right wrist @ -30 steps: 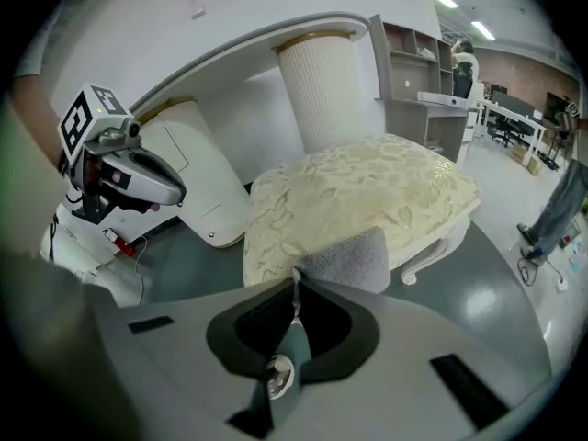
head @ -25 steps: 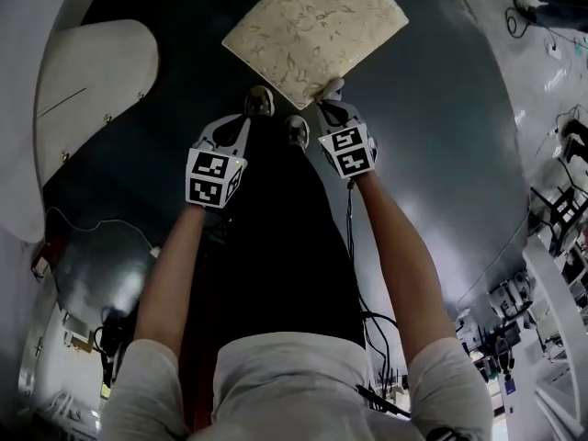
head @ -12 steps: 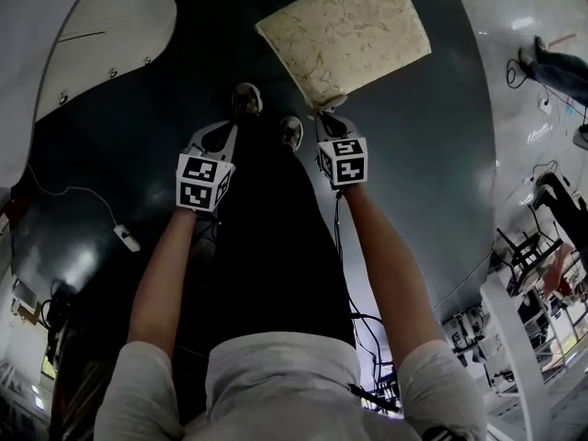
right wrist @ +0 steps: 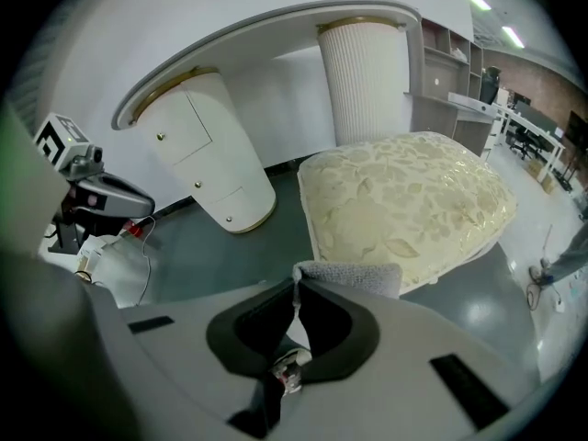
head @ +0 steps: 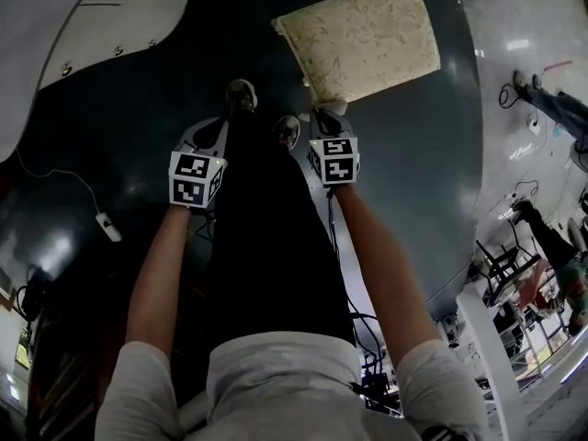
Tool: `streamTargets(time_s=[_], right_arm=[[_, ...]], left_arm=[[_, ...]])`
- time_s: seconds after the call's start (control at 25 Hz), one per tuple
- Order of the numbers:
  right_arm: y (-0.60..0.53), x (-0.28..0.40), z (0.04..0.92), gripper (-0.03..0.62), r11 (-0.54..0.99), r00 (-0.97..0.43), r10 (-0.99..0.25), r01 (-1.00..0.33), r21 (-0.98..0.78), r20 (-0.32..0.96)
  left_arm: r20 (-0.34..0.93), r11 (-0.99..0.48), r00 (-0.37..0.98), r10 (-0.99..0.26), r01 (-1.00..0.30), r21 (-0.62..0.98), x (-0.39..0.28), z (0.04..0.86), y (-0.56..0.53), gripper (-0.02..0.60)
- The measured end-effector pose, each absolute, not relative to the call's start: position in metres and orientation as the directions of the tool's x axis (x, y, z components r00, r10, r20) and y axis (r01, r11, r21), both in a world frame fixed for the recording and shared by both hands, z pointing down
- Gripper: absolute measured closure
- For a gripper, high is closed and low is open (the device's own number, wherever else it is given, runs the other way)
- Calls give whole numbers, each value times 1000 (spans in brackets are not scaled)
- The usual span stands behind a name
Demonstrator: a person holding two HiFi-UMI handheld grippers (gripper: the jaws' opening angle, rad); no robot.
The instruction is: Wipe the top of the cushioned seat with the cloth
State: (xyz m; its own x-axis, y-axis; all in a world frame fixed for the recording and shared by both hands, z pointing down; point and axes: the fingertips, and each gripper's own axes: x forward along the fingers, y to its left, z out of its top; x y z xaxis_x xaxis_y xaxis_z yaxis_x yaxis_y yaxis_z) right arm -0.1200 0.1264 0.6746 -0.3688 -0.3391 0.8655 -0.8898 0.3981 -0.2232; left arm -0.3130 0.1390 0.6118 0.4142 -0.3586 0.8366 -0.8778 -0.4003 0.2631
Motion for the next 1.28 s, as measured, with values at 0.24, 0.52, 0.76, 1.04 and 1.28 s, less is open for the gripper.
streamTargets(time_s=[0.24, 0.52, 0.76, 1.04, 1.28], right_arm=[[109, -133, 675, 572, 379, -334, -345, -905, -195, 877], [86, -149, 679, 572, 385, -287, -336, -911, -147, 897], [65, -159, 682, 572, 354, -269, -336, -924, -144, 902], [37, -171, 681, 572, 328, -260, -352, -934, -142, 899], [13, -185, 677, 572, 328, -265, -350, -933, -147, 899]], left_arm=[[826, -396, 437, -356, -871, 291, -317, 623, 134, 566], [814, -453, 475, -334, -838, 304, -318, 632, 113, 566], [815, -494, 494, -303, -813, 309, -326, 635, 93, 566], [822, -523, 497, -276, -796, 306, -337, 635, 75, 566], [827, -502, 499, -259, -801, 326, -347, 629, 57, 566]])
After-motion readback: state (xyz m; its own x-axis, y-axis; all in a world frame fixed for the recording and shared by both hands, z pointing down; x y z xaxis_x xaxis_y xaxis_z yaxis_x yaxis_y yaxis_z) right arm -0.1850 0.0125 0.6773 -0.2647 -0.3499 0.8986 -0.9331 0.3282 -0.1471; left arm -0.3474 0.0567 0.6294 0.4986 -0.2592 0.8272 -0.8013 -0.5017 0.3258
